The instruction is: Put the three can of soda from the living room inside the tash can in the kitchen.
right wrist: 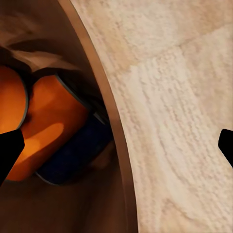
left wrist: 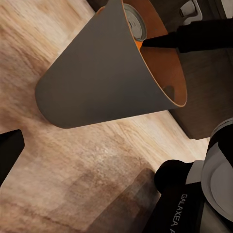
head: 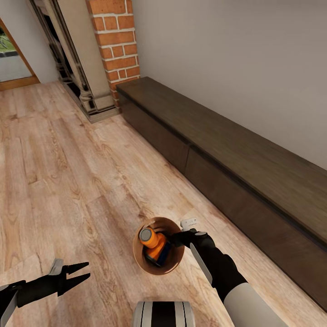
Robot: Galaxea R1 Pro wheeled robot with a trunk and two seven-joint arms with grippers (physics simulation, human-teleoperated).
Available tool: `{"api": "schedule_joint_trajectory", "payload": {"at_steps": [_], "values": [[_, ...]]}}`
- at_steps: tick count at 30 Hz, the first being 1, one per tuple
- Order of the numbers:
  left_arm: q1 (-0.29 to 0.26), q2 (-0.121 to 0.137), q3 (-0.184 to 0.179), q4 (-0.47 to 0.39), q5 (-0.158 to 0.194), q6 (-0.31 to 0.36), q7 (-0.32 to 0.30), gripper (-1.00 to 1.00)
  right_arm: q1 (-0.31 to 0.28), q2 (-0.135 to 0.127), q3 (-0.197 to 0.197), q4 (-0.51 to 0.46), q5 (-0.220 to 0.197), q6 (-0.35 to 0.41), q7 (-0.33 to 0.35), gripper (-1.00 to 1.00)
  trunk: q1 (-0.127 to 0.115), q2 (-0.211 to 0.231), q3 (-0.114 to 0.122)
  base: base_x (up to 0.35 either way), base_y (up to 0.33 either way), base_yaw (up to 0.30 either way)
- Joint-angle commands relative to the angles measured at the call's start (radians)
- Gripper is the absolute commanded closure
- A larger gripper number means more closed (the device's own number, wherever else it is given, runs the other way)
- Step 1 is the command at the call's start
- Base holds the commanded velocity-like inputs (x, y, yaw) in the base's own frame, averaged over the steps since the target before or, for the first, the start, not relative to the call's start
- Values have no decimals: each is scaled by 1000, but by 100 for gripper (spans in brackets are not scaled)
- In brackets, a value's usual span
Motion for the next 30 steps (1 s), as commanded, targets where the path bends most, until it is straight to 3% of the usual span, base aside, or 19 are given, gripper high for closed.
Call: {"api": "schedule_joint_trajectory", "payload": {"at_steps": [1,24,30], "values": [[0,0,0,0,0,0,0,-100,0,0,0,0,0,0,0,-100,0,0,0,0,0,0],[0,0,0,0,0,1,1,-100,0,0,0,-1,0,0,0,-100,0,0,0,0,0,0],[0,0,0,0,0,1,1,-100,0,0,0,-1,0,0,0,-100,-3,1,23,0,0,0]]}}
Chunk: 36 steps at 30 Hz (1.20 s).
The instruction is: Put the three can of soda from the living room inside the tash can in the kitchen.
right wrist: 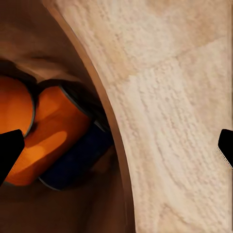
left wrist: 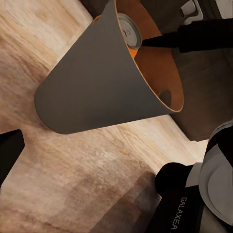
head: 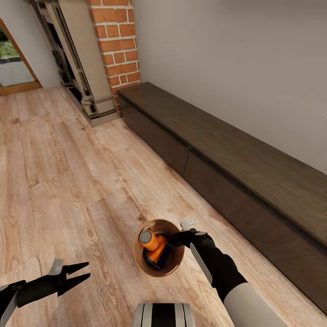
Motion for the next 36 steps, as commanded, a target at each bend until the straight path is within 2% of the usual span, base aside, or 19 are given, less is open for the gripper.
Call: {"api": "schedule_joint_trajectory", "payload": {"at_steps": [1,36], "values": [[0,0,0,0,0,0,0,-100,0,0,0,0,0,0,0,-100,0,0,4,0,0,0],[0,0,0,0,0,0,0,-100,0,0,0,0,0,0,0,-100,-131,239,114,0,0,0]]}}
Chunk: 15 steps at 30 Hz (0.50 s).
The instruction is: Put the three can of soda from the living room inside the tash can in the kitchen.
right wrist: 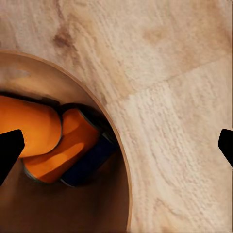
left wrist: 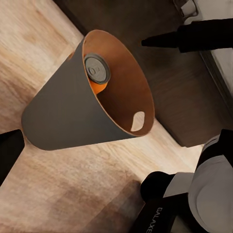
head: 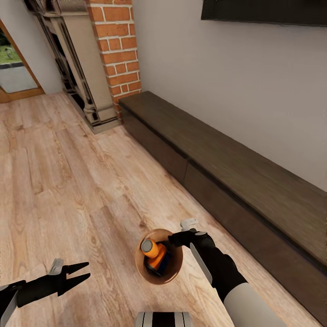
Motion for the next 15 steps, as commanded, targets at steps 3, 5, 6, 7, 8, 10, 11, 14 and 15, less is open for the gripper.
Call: {"api": "schedule_joint_trajectory", "payload": {"at_steps": [3,5,6,7,8,10,11,14,15], "values": [[0,0,0,0,0,0,0,-100,0,0,0,0,0,0,0,-100,-12,21,9,0,0,0],[0,0,0,0,0,0,0,-100,0,0,0,0,0,0,0,-100,-19,35,16,0,0,0],[0,0,0,0,0,0,0,-100,0,0,0,0,0,0,0,-100,-23,42,19,0,0,0],[0,0,-1,0,0,0,0,-100,0,0,0,0,1,0,0,-100,-27,49,22,0,0,0],[0,0,-1,0,0,0,0,-100,0,0,0,0,1,0,0,-100,-31,56,25,0,0,0],[0,0,-1,0,0,0,0,-100,0,0,0,0,1,0,0,-100,-38,70,31,0,0,0],[0,0,-1,0,0,0,0,-100,0,0,0,0,1,0,0,-100,-42,77,35,0,0,0],[0,0,-1,0,0,0,0,-100,0,0,0,0,0,0,-1,-100,-54,98,44,0,0,0],[0,0,-1,0,0,0,0,-100,0,0,0,0,1,0,-1,-100,-58,105,47,0,0,0]]}}
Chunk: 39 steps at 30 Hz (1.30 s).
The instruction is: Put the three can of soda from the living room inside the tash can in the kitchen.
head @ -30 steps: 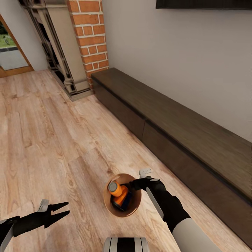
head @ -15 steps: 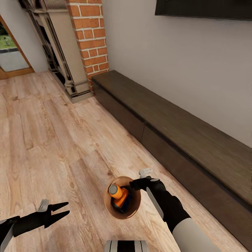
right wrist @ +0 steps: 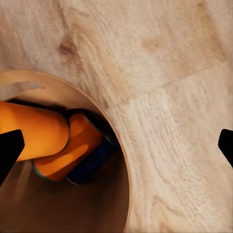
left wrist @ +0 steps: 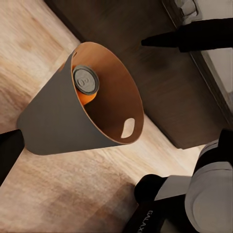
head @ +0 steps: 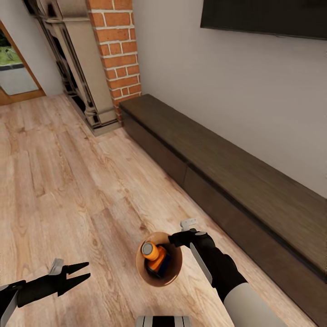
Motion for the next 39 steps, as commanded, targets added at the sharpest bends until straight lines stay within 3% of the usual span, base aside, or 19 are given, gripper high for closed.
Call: {"api": "schedule_joint_trajectory", "payload": {"at_steps": [1,21,39], "values": [[0,0,0,0,0,0,0,-100,0,0,0,0,0,0,0,-100,-4,7,3,0,0,0],[0,-2,-4,1,0,0,0,-100,0,2,1,1,-1,0,1,-100,-81,147,67,0,0,0],[0,-3,-4,2,0,1,0,-100,0,2,2,2,-1,0,1,-100,-150,273,149,0,0,0]]}}
